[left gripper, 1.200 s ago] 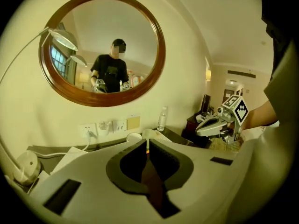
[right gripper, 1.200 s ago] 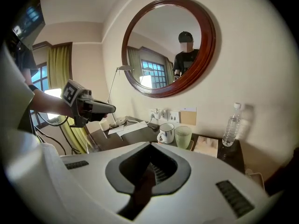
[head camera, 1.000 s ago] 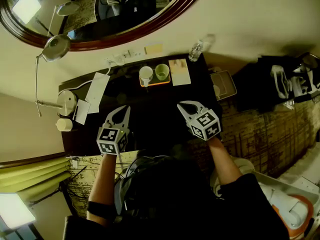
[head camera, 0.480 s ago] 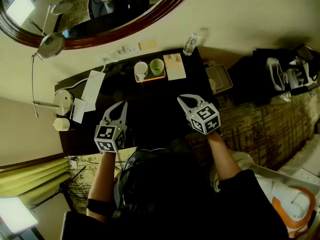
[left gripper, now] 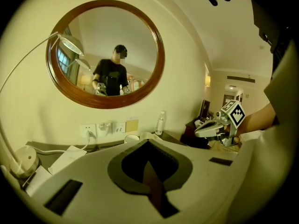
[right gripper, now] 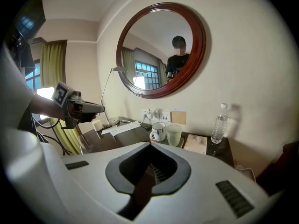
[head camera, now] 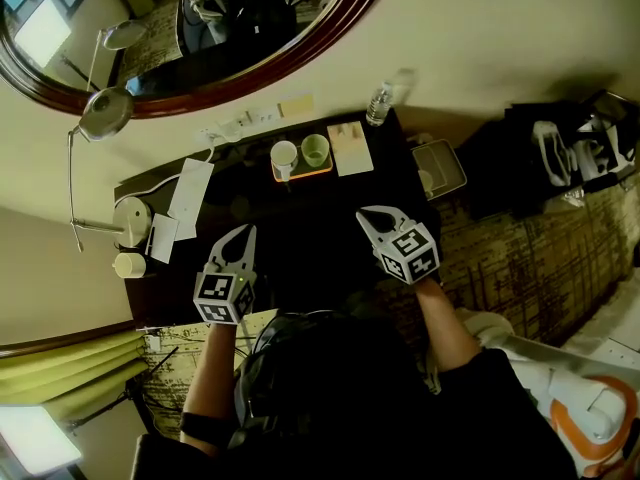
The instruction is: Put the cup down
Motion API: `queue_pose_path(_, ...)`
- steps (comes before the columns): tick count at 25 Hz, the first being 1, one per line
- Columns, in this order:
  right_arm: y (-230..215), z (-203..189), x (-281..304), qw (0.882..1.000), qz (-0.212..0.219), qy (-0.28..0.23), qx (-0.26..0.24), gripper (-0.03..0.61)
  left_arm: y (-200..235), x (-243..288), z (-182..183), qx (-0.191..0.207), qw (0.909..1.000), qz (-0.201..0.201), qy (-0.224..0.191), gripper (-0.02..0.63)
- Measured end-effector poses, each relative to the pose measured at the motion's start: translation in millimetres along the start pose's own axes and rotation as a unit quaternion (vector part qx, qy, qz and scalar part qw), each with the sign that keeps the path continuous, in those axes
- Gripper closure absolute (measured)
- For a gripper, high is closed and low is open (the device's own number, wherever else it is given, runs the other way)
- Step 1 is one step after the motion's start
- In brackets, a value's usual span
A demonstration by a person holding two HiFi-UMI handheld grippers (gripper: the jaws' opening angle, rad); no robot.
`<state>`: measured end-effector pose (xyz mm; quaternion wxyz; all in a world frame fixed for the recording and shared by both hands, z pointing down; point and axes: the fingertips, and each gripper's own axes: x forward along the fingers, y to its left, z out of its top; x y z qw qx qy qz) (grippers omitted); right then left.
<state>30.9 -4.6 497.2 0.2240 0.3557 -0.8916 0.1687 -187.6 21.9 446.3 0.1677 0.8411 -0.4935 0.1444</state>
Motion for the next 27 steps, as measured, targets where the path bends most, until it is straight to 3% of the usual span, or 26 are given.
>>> queue_pose_path(4,-4,-7,1,0.999,-0.018,0.014,-0.025,0.578,2,-1,-2,-0.003,1.0000,0.003,0.001,0.627)
queue_pose_path(9,-12,-8,0,0.999,-0.031,0.009,-0.022,0.578,2,0,-2,-0.003,1.0000,0.002,0.003,0.627)
queue_pose_path(27,-20,-9,5,0.999,-0.020,0.019,-0.020,0.578,6,-2,-13,-0.014,0.9997,0.005,0.022,0.627)
